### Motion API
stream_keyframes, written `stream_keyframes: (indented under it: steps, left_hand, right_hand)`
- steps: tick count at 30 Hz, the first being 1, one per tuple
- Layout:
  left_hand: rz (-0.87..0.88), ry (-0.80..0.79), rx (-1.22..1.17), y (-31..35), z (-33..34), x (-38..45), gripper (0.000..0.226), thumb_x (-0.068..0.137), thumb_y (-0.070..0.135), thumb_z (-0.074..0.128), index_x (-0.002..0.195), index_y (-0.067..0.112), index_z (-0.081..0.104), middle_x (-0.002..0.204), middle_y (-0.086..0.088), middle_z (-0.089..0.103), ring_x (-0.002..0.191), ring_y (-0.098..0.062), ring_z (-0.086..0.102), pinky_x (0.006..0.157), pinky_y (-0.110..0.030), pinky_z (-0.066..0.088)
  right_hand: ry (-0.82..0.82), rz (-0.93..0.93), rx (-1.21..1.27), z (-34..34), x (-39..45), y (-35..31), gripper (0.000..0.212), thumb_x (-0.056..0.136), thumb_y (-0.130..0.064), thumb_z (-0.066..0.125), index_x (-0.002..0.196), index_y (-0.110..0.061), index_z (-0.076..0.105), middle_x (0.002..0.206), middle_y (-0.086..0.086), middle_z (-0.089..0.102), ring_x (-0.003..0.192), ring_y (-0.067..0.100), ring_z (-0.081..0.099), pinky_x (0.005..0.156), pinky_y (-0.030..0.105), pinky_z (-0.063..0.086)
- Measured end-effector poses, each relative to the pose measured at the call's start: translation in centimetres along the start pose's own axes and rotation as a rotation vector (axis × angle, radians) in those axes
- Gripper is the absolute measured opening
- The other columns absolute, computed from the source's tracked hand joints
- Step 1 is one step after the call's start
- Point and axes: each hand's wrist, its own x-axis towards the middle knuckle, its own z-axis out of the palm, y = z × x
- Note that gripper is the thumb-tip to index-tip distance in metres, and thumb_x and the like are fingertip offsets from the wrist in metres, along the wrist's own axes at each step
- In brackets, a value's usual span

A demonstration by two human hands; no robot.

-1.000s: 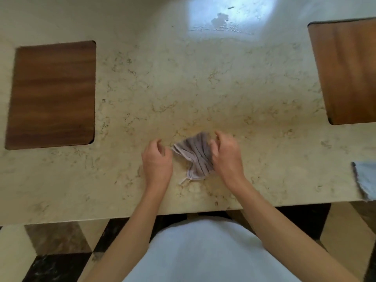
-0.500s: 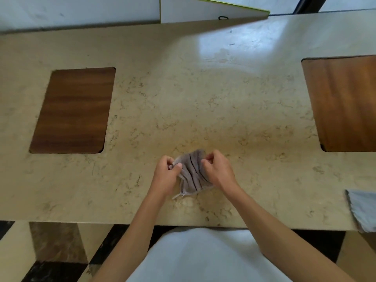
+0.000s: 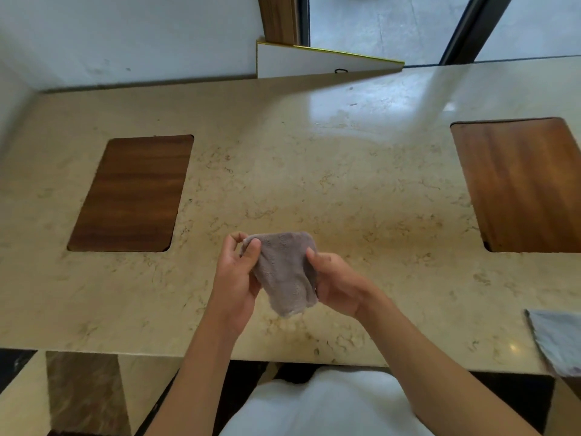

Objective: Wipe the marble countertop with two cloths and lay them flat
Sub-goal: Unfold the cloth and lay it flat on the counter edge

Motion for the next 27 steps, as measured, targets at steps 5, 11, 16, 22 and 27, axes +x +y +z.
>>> stream_keyframes:
  steps: [5, 11, 16, 22, 27]
  left_hand:
    - [-0.165, 0.021, 0.024, -1.2, -0.8, 0.6, 0.018, 0.101, 0.017, 0.055, 0.120, 0.018, 0.053, 0.095, -0.008, 0.071, 0.076, -0.018, 0.068, 0.065, -0.035, 0.057]
    - [-0.754, -0.119, -0.481, -6.4, 1.5, -0.1, 0.056, 0.084, 0.012, 0.075, 0.133, -0.006, 0.053, 0.108, -0.015, 0.062, 0.101, -0.023, 0.065, 0.091, -0.036, 0.059]
    - [-0.791, -0.266, -0.335, -8.4, 5.7, -1.7, 0.031, 0.085, 0.018, 0.066, 0.111, 0.001, 0.064, 0.083, -0.015, 0.072, 0.073, -0.022, 0.068, 0.070, -0.030, 0.057]
    - [-0.494, -0.383, -0.002, -10.8, 12.6, -2.0, 0.036, 0.085, 0.013, 0.069, 0.120, 0.005, 0.065, 0.113, -0.017, 0.072, 0.097, -0.029, 0.069, 0.084, -0.037, 0.054]
    - [-0.557, -0.283, 0.081, -15.5, 19.8, -4.9, 0.037, 0.087, 0.003, 0.071, 0.120, 0.010, 0.058, 0.109, -0.020, 0.075, 0.092, -0.034, 0.074, 0.067, -0.042, 0.061]
  right_hand:
    - [0.239, -0.221, -0.016, 0.1, -3.2, -1.1, 0.031, 0.096, -0.019, 0.068, 0.119, 0.002, 0.066, 0.111, 0.016, 0.071, 0.104, 0.032, 0.068, 0.084, 0.036, 0.061]
    - [0.469, -0.365, 0.051, -0.9, -7.4, -1.4, 0.028, 0.094, -0.019, 0.066, 0.115, -0.001, 0.069, 0.109, 0.016, 0.073, 0.100, 0.030, 0.071, 0.084, 0.037, 0.061]
    - [0.548, -0.389, 0.173, -3.9, -11.4, -1.5, 0.033, 0.093, -0.018, 0.063, 0.119, 0.002, 0.065, 0.110, 0.018, 0.072, 0.100, 0.029, 0.071, 0.083, 0.035, 0.062]
    - [0.596, -0.368, 0.290, -9.9, -17.9, -1.0, 0.035, 0.098, -0.014, 0.058, 0.128, 0.005, 0.060, 0.127, 0.027, 0.067, 0.114, 0.038, 0.066, 0.091, 0.042, 0.059]
    - [0.755, -0.229, 0.159, -17.0, -23.3, 0.4, 0.022, 0.100, -0.013, 0.061, 0.119, -0.002, 0.065, 0.118, 0.022, 0.072, 0.108, 0.037, 0.070, 0.096, 0.050, 0.055]
